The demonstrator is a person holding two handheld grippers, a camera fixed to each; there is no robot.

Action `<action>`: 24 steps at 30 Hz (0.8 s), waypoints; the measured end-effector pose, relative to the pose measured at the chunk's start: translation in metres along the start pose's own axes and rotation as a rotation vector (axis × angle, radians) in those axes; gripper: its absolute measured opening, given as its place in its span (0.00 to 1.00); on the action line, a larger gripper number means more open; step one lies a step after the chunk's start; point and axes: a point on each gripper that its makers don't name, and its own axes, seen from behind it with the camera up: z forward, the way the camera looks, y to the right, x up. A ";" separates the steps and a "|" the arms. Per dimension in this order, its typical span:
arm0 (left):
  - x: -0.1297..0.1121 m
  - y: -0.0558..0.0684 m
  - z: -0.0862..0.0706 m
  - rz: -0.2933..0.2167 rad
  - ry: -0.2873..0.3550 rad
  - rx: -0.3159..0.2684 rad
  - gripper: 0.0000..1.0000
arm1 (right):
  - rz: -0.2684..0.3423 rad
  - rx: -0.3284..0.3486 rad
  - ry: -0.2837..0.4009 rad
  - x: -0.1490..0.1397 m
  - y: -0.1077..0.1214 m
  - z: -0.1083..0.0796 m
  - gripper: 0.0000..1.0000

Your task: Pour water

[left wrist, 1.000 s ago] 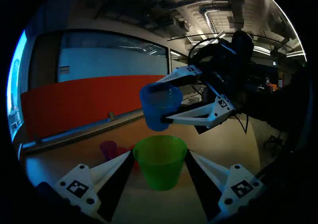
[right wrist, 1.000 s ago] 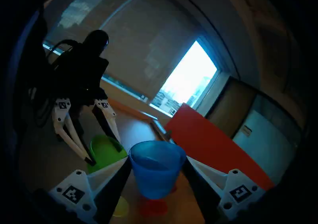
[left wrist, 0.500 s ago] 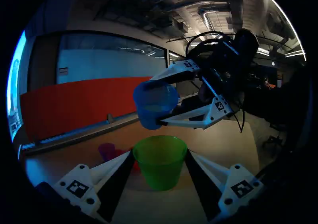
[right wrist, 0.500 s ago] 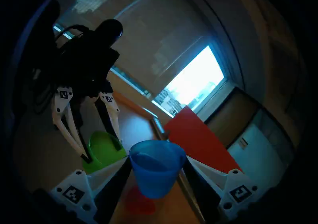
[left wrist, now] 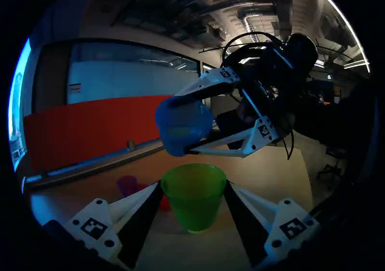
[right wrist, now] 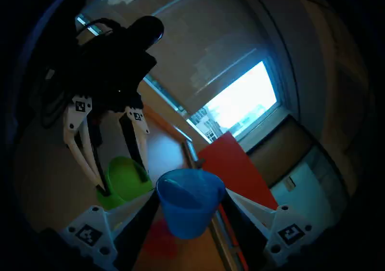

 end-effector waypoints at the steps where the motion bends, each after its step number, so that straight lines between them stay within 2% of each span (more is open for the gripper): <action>1: 0.000 0.000 0.000 0.000 0.000 -0.001 0.88 | -0.007 0.001 -0.001 0.001 0.000 0.000 0.91; 24: 0.001 0.002 0.003 0.003 0.003 -0.006 0.88 | -0.153 0.021 -0.016 0.014 -0.003 0.007 0.91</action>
